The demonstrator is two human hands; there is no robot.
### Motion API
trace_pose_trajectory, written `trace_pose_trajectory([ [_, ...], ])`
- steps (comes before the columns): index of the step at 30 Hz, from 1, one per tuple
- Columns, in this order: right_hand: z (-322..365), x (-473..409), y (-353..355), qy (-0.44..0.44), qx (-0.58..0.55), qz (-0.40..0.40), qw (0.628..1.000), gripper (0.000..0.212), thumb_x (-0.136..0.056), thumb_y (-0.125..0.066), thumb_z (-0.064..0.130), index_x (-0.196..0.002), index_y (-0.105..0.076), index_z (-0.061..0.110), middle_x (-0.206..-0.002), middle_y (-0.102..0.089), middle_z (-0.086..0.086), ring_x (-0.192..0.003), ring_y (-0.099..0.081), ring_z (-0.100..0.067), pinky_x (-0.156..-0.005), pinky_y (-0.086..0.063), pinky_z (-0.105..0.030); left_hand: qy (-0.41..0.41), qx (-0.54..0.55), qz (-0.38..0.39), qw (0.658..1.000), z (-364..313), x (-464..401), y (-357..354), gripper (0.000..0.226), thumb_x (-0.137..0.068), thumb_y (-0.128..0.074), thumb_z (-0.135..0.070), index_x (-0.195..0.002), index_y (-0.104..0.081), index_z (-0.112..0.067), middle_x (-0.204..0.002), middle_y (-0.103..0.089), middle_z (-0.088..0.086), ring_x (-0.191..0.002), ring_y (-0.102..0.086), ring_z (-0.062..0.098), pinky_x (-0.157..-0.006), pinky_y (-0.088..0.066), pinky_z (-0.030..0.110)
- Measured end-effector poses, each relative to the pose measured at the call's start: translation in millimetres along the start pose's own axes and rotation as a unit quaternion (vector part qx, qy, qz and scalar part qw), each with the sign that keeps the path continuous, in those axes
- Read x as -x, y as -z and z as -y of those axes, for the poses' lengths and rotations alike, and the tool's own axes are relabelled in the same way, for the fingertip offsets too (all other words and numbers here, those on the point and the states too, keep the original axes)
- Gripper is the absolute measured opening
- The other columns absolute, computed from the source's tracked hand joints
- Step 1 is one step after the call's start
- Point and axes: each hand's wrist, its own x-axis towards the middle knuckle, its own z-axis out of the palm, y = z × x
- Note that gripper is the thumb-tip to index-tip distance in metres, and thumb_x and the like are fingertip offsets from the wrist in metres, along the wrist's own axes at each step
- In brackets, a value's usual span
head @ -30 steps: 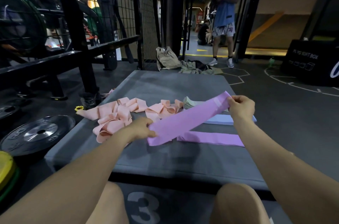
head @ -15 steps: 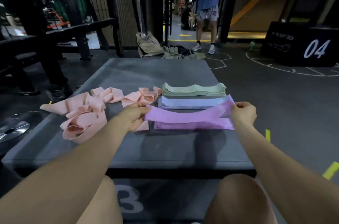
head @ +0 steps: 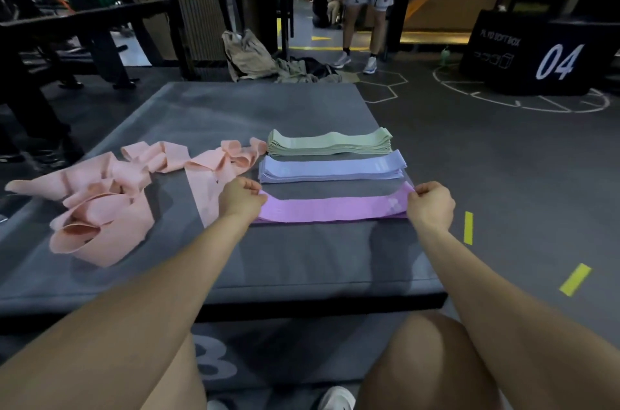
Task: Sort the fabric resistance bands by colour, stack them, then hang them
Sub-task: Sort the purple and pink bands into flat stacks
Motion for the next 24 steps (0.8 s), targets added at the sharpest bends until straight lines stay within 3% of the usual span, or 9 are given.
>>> trace_pose_trajectory([
  [6,-7,-3,-1,0.034,0.038,0.004,0.999,0.02,-0.088,-0.05,0.006,-0.104,-0.062,0.004,-0.11,-0.063,-0.017,-0.101,-0.057,-0.035,-0.079,-0.044,-0.032,-0.032,-0.043,-0.008,0.999,8,4,0,0.015,-0.081,-0.068,-0.009,-0.091,-0.057,-0.013,-0.089,-0.059,0.003,-0.084,-0.054,0.019,-0.073,-0.039,0.023],
  [13,10,6,-9,0.208,0.161,-0.004,0.965,0.029,-0.087,-0.048,0.002,-0.114,-0.059,0.005,-0.12,-0.05,-0.016,-0.113,-0.04,-0.033,-0.088,-0.039,-0.038,-0.052,-0.04,-0.016,0.998,11,7,-1,0.017,-0.086,-0.063,-0.017,-0.098,-0.063,-0.006,-0.092,-0.061,0.002,-0.085,-0.054,0.015,-0.074,-0.037,0.022],
  [18,39,36,-46,0.33,0.152,0.194,0.911,0.027,-0.084,-0.06,0.009,-0.111,-0.064,0.005,-0.114,-0.058,-0.015,-0.108,-0.053,-0.029,-0.088,-0.042,-0.03,-0.044,-0.047,-0.005,0.998,14,3,4,0.019,-0.085,-0.056,-0.008,-0.103,-0.064,-0.008,-0.104,-0.066,0.006,-0.096,-0.059,0.021,-0.078,-0.04,0.022],
  [21,39,56,-65,0.363,0.162,0.29,0.87,0.042,-0.079,-0.072,0.028,-0.117,-0.062,0.011,-0.118,-0.056,-0.012,-0.113,-0.049,-0.027,-0.094,-0.04,-0.031,-0.045,-0.038,0.011,0.998,15,-1,5,0.017,-0.085,-0.056,-0.007,-0.1,-0.064,-0.01,-0.099,-0.065,0.004,-0.09,-0.059,0.019,-0.078,-0.042,0.023],
  [24,36,63,-78,0.394,0.21,0.325,0.833,0.06,-0.076,-0.073,0.038,-0.129,-0.054,0.017,-0.124,-0.052,-0.009,-0.117,-0.046,-0.029,-0.1,-0.038,-0.037,-0.032,-0.009,0.024,0.999,17,-6,7,0.012,-0.085,-0.057,-0.006,-0.092,-0.062,-0.014,-0.094,-0.065,0.004,-0.084,-0.058,0.018,-0.076,-0.045,0.024],
])
